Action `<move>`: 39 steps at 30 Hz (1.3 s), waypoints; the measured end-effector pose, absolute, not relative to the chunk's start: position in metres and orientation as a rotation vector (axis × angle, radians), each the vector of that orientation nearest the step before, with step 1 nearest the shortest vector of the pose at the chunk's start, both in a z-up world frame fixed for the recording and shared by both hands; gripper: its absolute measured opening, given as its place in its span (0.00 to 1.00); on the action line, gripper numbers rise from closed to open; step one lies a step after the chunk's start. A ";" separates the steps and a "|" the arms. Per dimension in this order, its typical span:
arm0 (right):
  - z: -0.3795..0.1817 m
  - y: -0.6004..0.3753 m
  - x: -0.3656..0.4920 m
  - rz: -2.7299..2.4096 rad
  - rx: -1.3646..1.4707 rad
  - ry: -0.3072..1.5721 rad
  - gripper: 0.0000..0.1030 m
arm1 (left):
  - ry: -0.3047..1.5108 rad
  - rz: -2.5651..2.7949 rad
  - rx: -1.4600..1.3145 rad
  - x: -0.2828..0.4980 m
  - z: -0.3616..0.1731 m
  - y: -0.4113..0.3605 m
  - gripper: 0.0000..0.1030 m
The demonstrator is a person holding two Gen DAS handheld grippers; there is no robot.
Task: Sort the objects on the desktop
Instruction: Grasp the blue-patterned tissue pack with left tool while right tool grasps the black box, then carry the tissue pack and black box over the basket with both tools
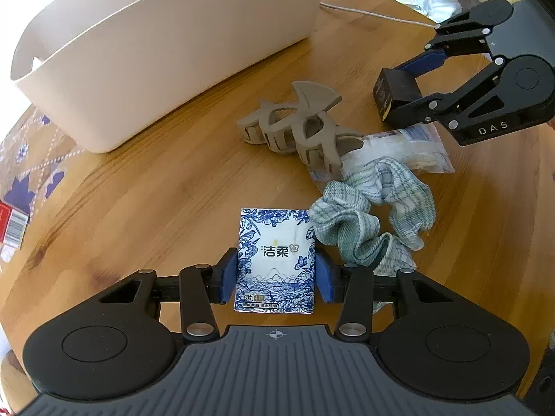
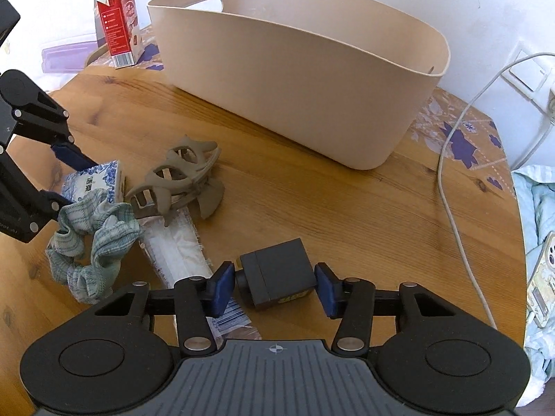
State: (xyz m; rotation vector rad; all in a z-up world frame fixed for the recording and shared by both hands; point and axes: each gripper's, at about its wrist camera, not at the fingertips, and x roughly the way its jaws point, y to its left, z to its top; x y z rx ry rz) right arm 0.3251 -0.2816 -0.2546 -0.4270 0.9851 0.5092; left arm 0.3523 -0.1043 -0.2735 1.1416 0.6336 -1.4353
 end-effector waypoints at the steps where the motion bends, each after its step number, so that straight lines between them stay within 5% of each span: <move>1: -0.253 -0.283 0.325 0.507 -0.418 0.983 0.45 | 0.632 -1.434 1.139 0.353 -0.273 -0.103 0.45; 39: -0.117 -0.296 0.385 0.476 -0.302 0.705 0.45 | 0.392 -1.415 0.916 0.383 -0.121 -0.145 0.45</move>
